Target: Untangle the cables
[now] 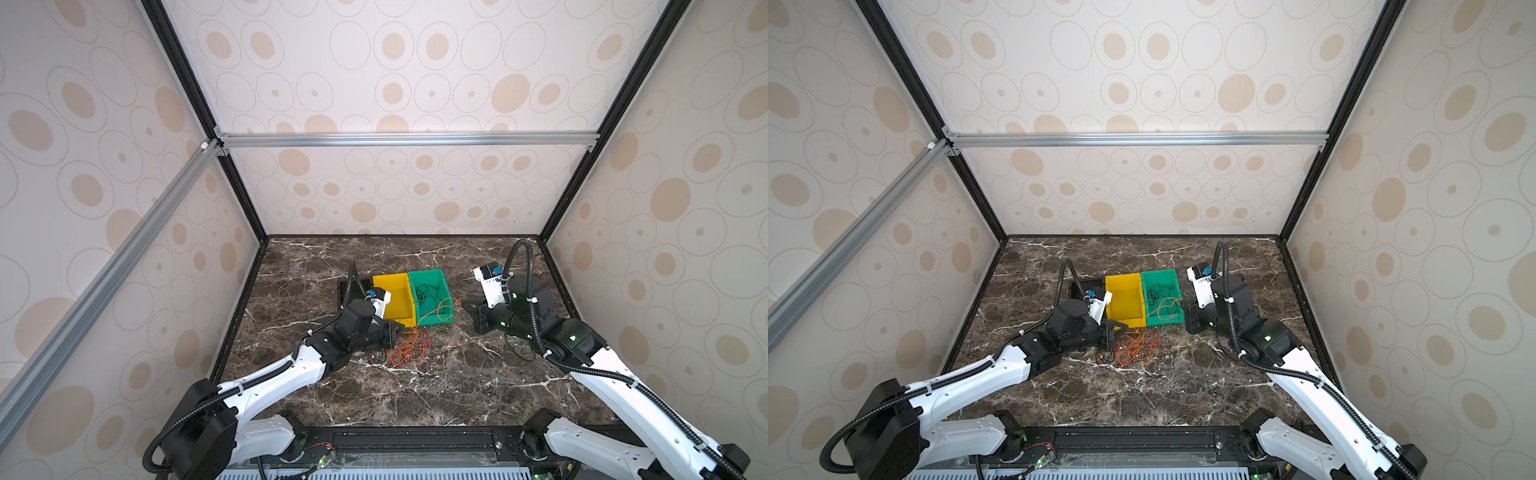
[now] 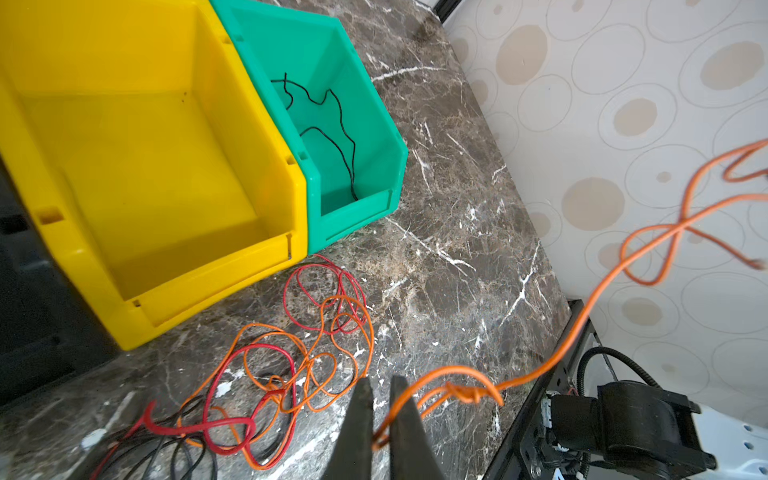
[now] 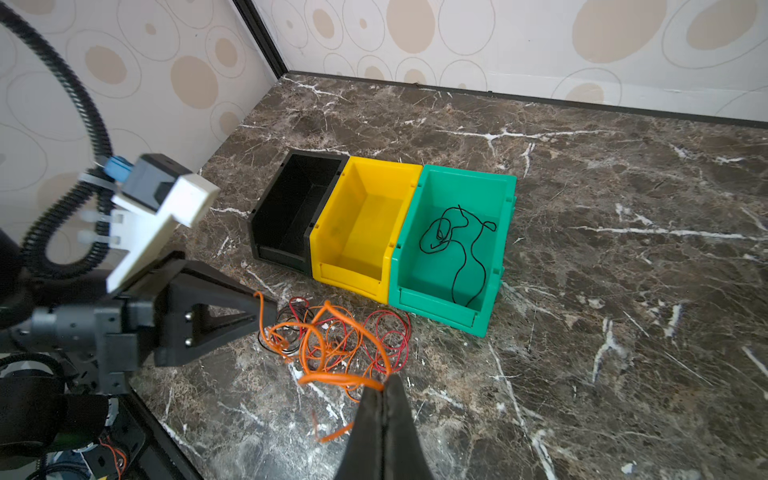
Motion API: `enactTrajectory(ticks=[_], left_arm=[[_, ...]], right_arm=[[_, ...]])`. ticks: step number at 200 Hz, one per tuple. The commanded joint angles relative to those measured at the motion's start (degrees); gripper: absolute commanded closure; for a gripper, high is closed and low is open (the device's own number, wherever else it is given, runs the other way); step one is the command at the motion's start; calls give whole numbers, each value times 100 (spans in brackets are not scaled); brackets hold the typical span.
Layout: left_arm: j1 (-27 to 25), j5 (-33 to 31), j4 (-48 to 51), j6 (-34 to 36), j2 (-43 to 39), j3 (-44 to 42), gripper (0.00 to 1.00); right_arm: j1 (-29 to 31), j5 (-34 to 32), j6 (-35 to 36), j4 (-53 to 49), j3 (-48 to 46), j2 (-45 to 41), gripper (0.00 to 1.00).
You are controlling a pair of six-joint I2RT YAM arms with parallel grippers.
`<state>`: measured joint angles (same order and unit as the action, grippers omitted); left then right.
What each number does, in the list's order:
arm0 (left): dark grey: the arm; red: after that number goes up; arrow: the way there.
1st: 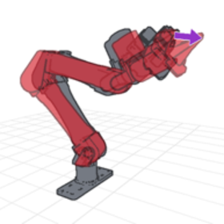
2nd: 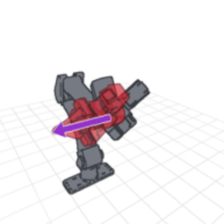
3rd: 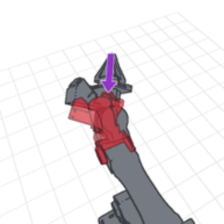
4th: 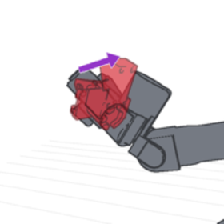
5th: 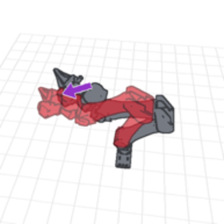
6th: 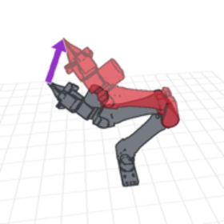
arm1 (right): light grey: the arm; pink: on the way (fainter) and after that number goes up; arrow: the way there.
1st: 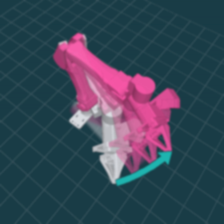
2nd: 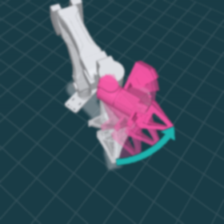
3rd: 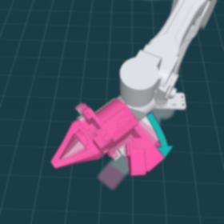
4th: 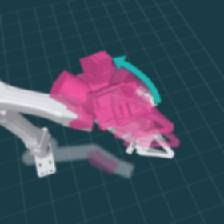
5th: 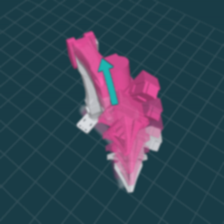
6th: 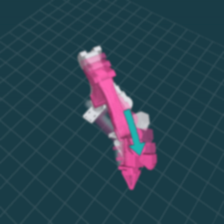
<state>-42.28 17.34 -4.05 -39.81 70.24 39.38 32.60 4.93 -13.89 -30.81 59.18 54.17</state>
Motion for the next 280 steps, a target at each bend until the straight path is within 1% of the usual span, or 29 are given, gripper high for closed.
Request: enactTrajectory(ticks=[1,9,41,79,94,117,121,128,147,179,203,206,214,236,252,265,280], left_arm=[[-97,192,-409,132,202,349,86],[-121,209,-444,124,270,384,83],[-155,316,-667,114,375,394,68],[-155,514,-1114,142,216,133,43],[-157,679,-1543,167,103,-60,37],[-149,929,-2270,119,-59,-398,32],[-155,1117,-2403,94,-83,-466,32],[-145,1226,-2604,70,-120,-564,30],[-122,1367,-2948,-14,-143,-741,28],[-122,1275,-2797,193,58,-700,27],[-122,992,-2557,537,228,-614,27],[-121,819,-2530,581,246,-596,27],[-117,713,-2483,695,304,-557,27],[-120,811,-2566,859,563,-484,27],[-124,928,-2839,854,753,-497,27],[-117,929,-2962,861,925,-472,29],[-118,828,-2897,931,1103,-381,35]], right_arm=[[-34,206,-58,-132,285,-102,100],[-35,276,-82,-124,342,-123,100],[-37,461,-147,-133,643,-221,100],[-48,491,-158,-135,1077,-183,100],[-73,465,-168,-135,1213,-101,100],[-146,502,-229,-81,1346,0,100],[-158,523,-228,-67,1366,20,100],[-179,543,-248,-48,1393,59,100],[-270,652,-288,-34,1463,169,100],[-376,920,-427,127,1498,242,100],[-386,1093,-473,167,1612,312,100],[-388,1115,-485,180,1619,314,100],[-388,1140,-492,193,1640,335,100],[-396,1157,-500,211,1685,391,100],[-412,1204,-519,252,1687,436,100],[-421,1259,-540,297,1676,469,100],[-420,1305,-553,331,1671,506,100]])
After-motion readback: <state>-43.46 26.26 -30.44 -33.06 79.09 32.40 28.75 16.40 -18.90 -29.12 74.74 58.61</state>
